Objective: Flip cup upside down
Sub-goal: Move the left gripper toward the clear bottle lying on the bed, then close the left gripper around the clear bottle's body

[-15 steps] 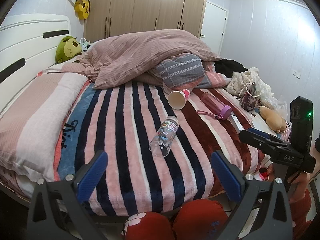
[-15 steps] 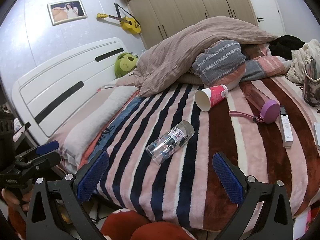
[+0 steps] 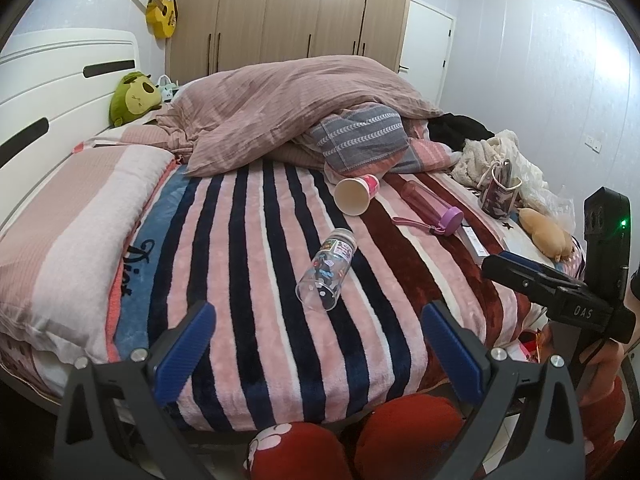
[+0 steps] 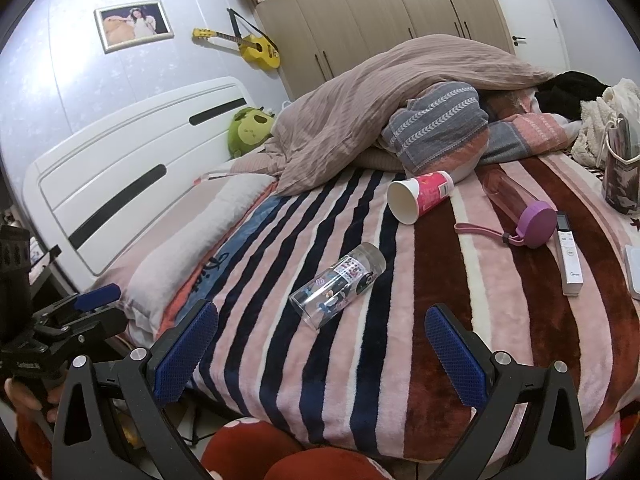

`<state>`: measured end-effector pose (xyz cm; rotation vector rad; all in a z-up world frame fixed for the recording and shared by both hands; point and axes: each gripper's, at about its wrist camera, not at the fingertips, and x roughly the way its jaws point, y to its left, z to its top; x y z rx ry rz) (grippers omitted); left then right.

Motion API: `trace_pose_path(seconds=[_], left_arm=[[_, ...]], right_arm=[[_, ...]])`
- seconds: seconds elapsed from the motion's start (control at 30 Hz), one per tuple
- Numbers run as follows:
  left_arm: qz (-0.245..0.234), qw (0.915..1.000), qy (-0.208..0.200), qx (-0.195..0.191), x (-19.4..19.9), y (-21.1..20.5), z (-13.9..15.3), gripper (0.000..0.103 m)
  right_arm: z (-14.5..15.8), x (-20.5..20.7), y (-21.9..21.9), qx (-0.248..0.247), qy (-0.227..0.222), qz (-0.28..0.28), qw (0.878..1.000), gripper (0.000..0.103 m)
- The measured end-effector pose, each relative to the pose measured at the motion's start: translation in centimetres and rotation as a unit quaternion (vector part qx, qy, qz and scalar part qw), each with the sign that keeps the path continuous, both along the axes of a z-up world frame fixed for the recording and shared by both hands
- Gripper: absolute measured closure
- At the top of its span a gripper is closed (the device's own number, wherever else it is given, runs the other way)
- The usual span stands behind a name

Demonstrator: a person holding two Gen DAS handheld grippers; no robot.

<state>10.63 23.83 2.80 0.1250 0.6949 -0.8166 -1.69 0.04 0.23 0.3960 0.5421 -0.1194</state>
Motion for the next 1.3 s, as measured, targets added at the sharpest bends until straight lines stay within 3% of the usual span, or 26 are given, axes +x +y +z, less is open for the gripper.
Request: trace_pose_path(seconds=[0.23,0.5,0.87,1.03,1.17,1.23,1.3], left_arm=[[-0.009,0.9999,0.004,0.008,0.2,-0.8,-1.5,0.001],[-0.021,0.9988,0.024,0.038,3.8,-5.0,-3.9,0.001],[-0.063,0.9913,0.063,0.096,11.9,-13.9,-11.5,0.001],[-0.082,0.9872,0.079,0.112,13.8,-16.6,-14.4,0.003],[-0.089,0.9834,0.093,0.128,14.7,-18.2,-16.3,0.021],[-0.093,0.9828,0.103,0.122,14.7,-18.4,-17.0,0.026],[-0.108,0.9831,0.102,0.107,14.2,-18.3,-17.0,0.038]], right_arm=[[-0.3,-0.5,-0.8,0.003,-0.001,-0.007,1.0,0.0],[-2.7,1.6,-3.6,0.021,0.013,-0.012,1.0,0.0],[-8.7,7.6,-8.4,0.038,0.043,-0.002,0.998,0.0],[-11.1,9.2,-9.9,0.054,0.057,-0.003,0.997,0.0],[-12.6,10.4,-10.4,0.06,0.069,-0.005,0.996,0.0],[-13.0,10.7,-10.5,0.061,0.074,-0.004,0.995,0.0],[-13.4,11.1,-10.4,0.068,0.075,-0.002,0.995,0.0]])
